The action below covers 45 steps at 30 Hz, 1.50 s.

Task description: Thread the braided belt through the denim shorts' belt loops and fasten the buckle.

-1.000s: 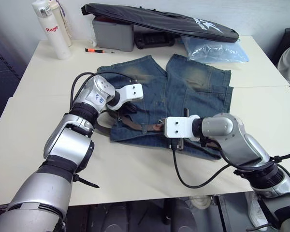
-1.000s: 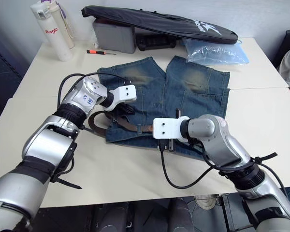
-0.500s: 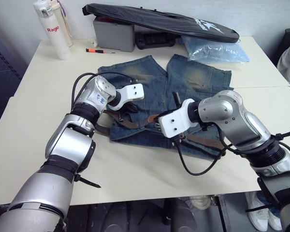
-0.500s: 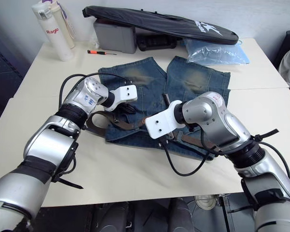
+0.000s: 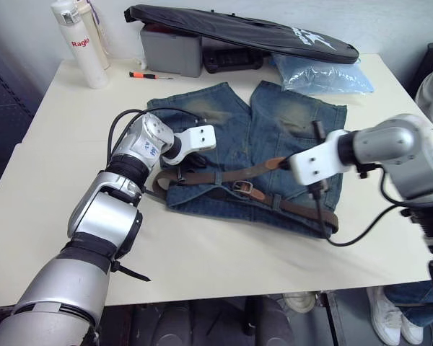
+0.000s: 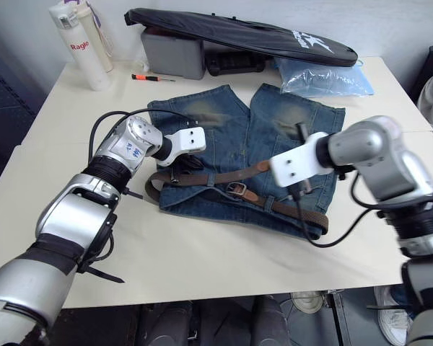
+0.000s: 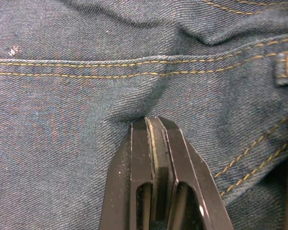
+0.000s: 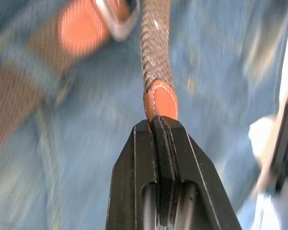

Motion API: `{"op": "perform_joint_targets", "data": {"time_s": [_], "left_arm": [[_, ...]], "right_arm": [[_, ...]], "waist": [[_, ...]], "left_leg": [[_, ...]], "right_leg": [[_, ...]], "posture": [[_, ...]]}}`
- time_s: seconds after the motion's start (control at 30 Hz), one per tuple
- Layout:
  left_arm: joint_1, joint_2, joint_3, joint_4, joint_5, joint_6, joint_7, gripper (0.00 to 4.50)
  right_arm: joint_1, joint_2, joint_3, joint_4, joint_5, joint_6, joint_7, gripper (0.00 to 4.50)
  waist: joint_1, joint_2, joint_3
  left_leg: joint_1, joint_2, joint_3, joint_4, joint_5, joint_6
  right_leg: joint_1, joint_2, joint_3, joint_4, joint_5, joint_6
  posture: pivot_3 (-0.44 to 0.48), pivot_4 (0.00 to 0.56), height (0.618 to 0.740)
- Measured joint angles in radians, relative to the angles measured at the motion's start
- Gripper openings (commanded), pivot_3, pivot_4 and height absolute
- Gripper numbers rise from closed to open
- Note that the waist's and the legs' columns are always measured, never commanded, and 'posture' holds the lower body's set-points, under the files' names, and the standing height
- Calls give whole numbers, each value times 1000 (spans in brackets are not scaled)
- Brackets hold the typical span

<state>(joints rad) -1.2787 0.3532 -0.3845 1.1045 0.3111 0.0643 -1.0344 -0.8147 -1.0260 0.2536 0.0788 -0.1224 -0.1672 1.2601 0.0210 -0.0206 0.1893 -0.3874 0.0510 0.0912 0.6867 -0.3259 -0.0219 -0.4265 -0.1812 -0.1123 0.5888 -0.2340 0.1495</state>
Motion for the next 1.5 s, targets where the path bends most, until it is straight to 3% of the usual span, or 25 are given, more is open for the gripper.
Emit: {"op": "perform_joint_targets", "data": {"time_s": [0.27,0.6,0.7,0.8,0.83,1.0,1.1,1.23,1.5], "left_arm": [[-1,-6,3,3,6,-4,-1,0],[-2,-5,14,7,7,-12,-5,0],[7,0,61,7,-23,4,12,890],[14,21,115,-20,-66,24,16,2152],[19,40,135,-50,-80,31,14,2707],[85,112,236,-355,-195,121,-39,4408],[183,96,252,-610,-260,248,-51,4408],[282,7,247,-866,-287,417,48,4408],[330,-39,167,-988,-266,483,184,4408]], "right_arm": [[82,-86,-107,-18,76,88,36,37],[94,-68,-118,-97,94,209,23,37],[80,-33,-117,-123,98,258,14,0],[76,-19,-117,-151,108,299,12,0],[75,-17,-117,-158,111,313,12,0],[71,0,-117,-196,131,385,11,0],[51,8,-116,-206,139,414,11,0],[33,27,-108,-212,139,458,3,0],[32,36,-102,-210,135,480,-11,0]], "waist": [[2,0,0],[2,1,0],[-1,1,0],[-1,0,0],[-2,0,0],[-4,0,0],[-2,0,0],[1,0,0],[0,1,0]], "left_leg": [[0,0,0,0,0,0],[0,0,0,0,0,0],[-1,0,0,0,0,0],[-4,0,0,0,0,0],[-4,0,0,0,0,0],[-4,0,0,-2,0,0],[-4,0,0,-1,0,0],[-4,0,0,0,0,0],[-3,0,0,0,0,0]], "right_leg": [[0,0,0,-1,0,0],[0,-1,0,-1,0,0],[-1,0,0,0,0,0],[-3,0,0,-1,0,0],[-4,0,0,-1,0,0],[-3,0,0,-2,1,0],[-3,0,0,-2,1,0],[-3,0,0,-2,1,0],[-3,0,0,-2,1,0]], "posture": [[0,150,740],[0,150,740],[0,150,740],[0,150,740],[0,150,740],[0,150,740],[0,150,740],[0,150,740],[0,150,740]]}}
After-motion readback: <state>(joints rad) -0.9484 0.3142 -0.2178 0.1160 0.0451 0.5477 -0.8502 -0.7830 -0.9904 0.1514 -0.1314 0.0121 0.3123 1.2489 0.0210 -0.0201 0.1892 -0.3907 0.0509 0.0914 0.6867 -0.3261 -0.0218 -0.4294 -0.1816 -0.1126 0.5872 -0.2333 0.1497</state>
